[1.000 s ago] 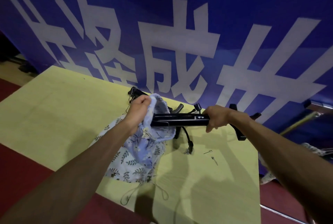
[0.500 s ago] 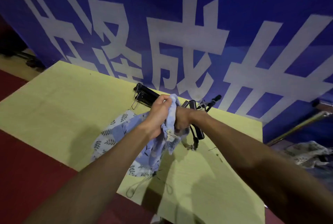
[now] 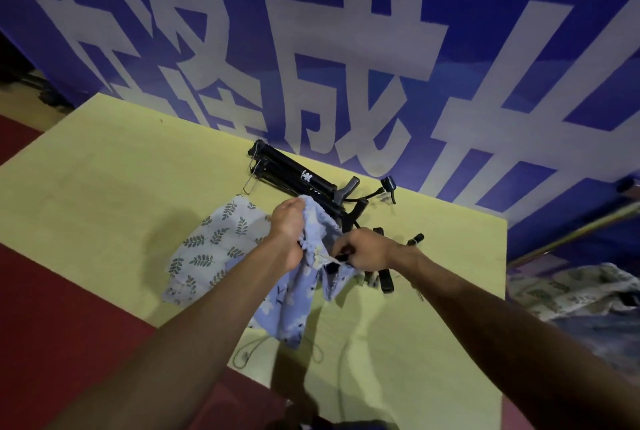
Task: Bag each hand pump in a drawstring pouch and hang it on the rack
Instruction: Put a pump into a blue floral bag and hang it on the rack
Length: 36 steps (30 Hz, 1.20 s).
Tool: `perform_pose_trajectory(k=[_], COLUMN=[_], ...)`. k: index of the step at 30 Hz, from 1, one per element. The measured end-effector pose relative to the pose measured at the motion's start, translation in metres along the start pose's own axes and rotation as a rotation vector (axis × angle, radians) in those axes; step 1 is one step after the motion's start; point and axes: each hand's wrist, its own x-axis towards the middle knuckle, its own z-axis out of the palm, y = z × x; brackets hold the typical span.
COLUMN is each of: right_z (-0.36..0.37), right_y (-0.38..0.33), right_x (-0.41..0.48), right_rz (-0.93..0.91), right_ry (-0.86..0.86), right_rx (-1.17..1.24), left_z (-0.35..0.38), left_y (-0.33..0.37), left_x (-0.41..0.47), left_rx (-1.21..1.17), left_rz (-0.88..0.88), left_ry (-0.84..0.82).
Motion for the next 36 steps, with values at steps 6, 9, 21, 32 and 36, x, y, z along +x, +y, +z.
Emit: perform_pose_trajectory(k=[6, 9, 21, 32, 36], right_z=[-0.006, -0.012, -0.101, -0.166, -0.178], right_y=[-0.001, -0.004, -0.114, -0.227, -0.238], right_x=[-0.020, -0.029, -0.059, -0.064, -0.069], right_rz=[-0.095, -0.099, -0.256, -0.323, -0.273], right_ry=[-0.008, 0.119, 0.613, 0.718, 0.703], right_rx=[0.151, 0.186, 0.134, 0.360, 0.404], left_z=[0.007, 0.002, -0.037, -0.057, -0.060], left_y=[-0.005, 0.002, 0.063, 0.143, 0.146], left_x=[0.010, 0.010, 0.012, -0.017, -0.024], left_rx=[0.002, 0.129, 0.144, 0.141, 0.225], left_rz=[-0.135, -0.115, 0.168, 0.498, 0.700], left_ry=[-0.139, -0.201, -0.442, -0.581, -0.723])
